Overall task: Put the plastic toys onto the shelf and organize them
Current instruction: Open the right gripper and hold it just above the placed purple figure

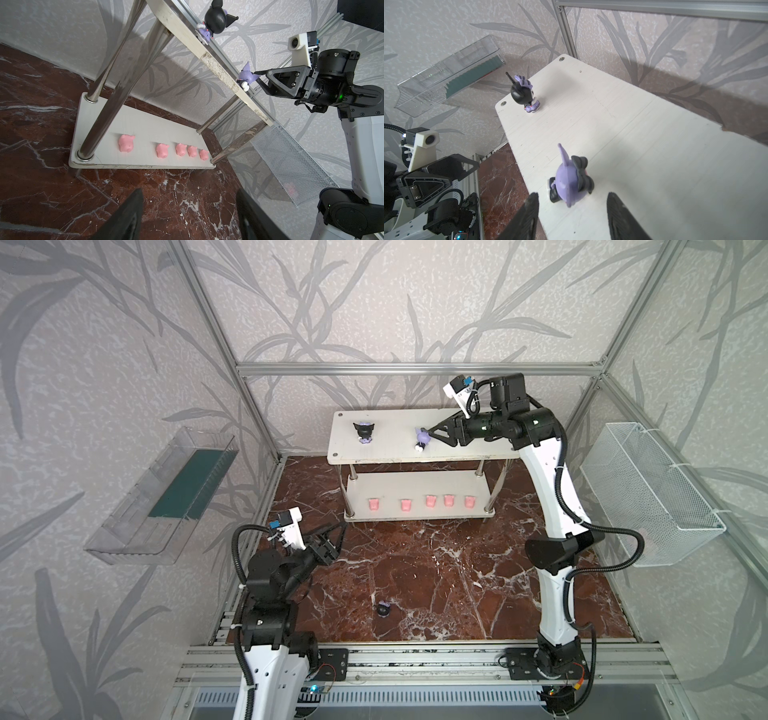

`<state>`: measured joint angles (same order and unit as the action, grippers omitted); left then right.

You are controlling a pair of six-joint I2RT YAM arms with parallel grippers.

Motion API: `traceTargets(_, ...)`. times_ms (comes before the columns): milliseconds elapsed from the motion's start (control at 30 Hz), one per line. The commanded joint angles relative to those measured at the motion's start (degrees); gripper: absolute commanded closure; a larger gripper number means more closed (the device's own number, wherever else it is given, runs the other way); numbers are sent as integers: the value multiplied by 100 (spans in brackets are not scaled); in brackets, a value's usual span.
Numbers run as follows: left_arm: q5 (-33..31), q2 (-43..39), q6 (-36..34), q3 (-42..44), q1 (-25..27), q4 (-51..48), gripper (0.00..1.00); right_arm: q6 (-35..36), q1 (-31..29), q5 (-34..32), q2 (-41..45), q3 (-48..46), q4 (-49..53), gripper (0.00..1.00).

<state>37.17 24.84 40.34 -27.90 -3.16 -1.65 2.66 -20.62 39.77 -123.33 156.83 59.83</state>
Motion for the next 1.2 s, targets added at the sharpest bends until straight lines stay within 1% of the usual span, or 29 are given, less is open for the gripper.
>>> traceTargets(0,77,-27,54,73,7,152,31,96,22,-126,239,-126,1,46)
traceTargets(233,77,-15,53,73,-1,156,31,107,23,-219,157,-70,11,46)
traceTargets(467,63,-14,58,71,1,156,31,166,23,-460,-59,276,232,46)
traceTargets(667,70,-14,53,83,0,150,31,151,23,-501,-112,286,206,46)
traceTargets(900,59,-14,55,79,-1,156,31,207,23,-365,-82,221,302,46)
traceTargets(1167,63,-14,64,85,-1,156,31,205,25,-461,-127,188,266,46)
